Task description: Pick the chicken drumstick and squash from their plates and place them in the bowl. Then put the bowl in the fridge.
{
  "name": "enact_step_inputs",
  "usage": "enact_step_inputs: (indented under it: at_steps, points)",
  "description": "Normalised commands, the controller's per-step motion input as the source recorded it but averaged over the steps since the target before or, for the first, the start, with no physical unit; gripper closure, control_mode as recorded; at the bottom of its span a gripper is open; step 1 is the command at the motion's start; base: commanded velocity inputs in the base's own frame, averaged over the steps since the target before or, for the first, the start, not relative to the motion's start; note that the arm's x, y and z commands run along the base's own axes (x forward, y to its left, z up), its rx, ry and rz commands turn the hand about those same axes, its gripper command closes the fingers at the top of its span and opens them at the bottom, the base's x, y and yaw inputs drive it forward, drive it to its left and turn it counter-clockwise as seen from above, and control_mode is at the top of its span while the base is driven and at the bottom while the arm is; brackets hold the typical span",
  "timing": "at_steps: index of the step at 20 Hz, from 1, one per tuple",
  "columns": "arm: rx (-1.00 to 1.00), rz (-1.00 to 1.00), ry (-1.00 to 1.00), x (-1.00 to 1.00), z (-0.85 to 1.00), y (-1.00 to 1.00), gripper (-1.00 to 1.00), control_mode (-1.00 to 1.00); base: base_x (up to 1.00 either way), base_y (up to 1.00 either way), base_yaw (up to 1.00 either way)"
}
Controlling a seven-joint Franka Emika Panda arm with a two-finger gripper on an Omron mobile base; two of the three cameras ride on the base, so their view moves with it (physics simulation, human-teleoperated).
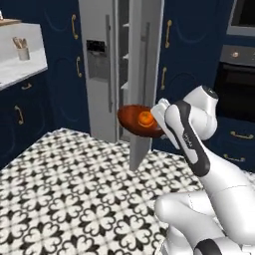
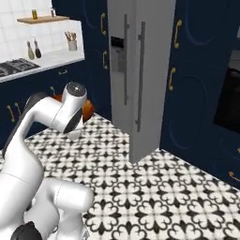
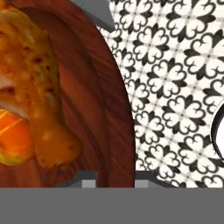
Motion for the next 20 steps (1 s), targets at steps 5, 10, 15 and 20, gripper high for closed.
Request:
enact_step_inputs:
  at_steps: [5,10,15,20]
  points:
    - [0.0,0.0,0.0,0.0,0.0,0.0,1.0,1.0,0.66,0.65,-0.79]
    - [0.0,0.0,0.0,0.0,0.0,0.0,1.0,1.0,0.79,0.91,-0.67]
    - [0.0,0.0,0.0,0.0,0.0,0.0,1.0,1.0,0.86,1.0,-0.58]
    - [0.0,0.0,0.0,0.0,0.0,0.0,1.0,1.0,0.48,1.0,-0.43]
